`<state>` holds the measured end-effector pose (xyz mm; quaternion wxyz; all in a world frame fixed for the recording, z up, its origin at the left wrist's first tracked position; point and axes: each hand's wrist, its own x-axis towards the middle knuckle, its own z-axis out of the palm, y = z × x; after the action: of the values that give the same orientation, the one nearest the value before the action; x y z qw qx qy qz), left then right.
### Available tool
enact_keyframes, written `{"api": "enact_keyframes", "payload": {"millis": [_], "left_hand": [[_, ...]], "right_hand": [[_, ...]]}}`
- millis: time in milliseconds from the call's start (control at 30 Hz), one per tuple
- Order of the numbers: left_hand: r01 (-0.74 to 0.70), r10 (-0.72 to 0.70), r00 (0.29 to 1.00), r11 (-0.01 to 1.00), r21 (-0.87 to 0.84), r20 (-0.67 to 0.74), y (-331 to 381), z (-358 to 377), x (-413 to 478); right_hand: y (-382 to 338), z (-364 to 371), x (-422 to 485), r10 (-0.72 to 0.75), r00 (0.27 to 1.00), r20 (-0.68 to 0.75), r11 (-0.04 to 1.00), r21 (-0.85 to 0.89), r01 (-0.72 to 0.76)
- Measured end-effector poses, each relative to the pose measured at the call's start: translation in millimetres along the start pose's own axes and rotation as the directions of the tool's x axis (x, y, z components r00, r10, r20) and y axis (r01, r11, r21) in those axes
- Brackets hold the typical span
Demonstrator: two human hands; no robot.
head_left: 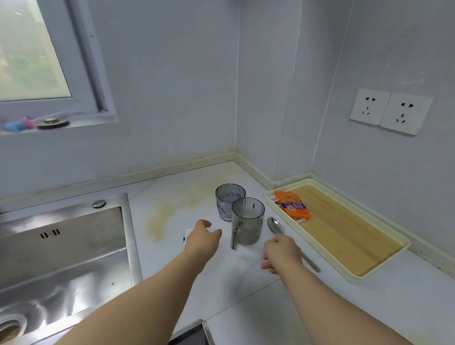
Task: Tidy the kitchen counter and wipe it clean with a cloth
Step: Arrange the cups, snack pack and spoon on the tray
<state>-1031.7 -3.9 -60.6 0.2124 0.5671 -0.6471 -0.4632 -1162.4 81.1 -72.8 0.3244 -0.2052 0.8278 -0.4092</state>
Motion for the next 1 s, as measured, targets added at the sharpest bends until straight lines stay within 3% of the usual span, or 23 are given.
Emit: {"api": "enact_keyframes", "payload": {"millis": [200, 333, 700, 1000], "left_hand": [[-0.027, 0.032, 0.998, 0.996, 0.087, -0.062, -31.8, -67.5, -25.3], [0.011, 0.0, 0.983, 0.998, 0.057, -0.186, -66.4, -127.2, -48.6], [0.149, -0.129, 0.843, 0.989, -0.004, -0.522, -181.2, -303.2, -92.5], [0.229, -0.212, 0.761, 0.972, -0.053, -0.613, -308.7, -480.7, -129.2]], "right_hand": [[-28.3, 56.9, -39.2, -0.137, 0.966, 0.22, 0.991, 0.027, 0.134], [-44.1, 111.0, -68.0, -0.211, 0.917, 0.337, 0.97, -0.045, 0.24], [-100.8, 296.4, -194.2, -0.362, 0.71, 0.603, 0.866, -0.064, 0.496], [-149.0, 479.7, -325.5, -0.355, 0.582, 0.732, 0.856, 0.003, 0.518]]}}
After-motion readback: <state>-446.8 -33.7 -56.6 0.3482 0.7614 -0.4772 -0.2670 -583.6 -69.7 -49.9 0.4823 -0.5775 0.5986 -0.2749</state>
